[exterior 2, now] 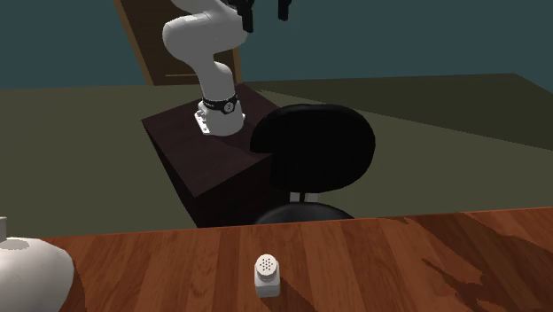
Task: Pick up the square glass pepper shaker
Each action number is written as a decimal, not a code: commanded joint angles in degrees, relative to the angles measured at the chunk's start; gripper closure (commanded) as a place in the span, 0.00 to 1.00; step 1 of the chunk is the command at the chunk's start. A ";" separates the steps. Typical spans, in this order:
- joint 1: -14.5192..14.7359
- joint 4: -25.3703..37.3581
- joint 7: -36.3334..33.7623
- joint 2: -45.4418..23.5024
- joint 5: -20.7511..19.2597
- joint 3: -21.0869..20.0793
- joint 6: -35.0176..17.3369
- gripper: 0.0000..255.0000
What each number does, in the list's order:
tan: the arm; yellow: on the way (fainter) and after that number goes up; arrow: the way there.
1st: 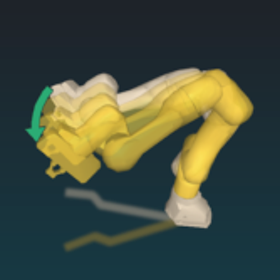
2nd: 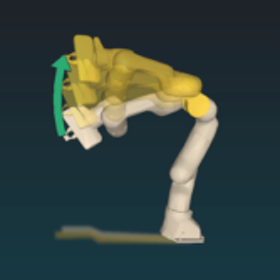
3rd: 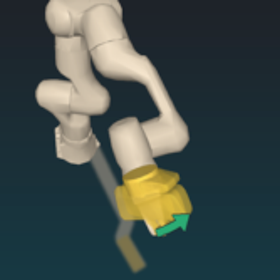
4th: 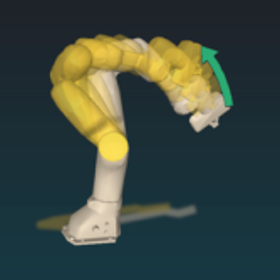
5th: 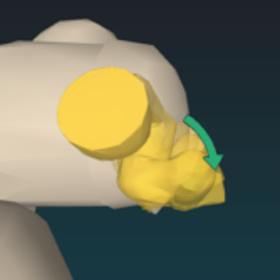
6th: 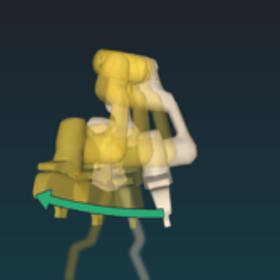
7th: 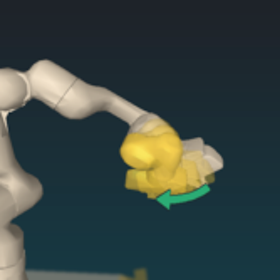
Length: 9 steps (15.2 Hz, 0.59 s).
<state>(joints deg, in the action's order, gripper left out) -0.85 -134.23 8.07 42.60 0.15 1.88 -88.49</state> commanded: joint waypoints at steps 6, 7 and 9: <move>-1.02 0.13 4.09 -7.45 -2.39 3.31 -7.71 0.00; -1.20 0.39 4.88 -9.11 -2.76 3.96 -9.19 0.00; -1.52 1.14 6.46 -12.56 -3.37 5.23 -12.08 0.00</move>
<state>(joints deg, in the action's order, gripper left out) -2.27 -133.60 13.85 31.93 -2.97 6.59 -99.03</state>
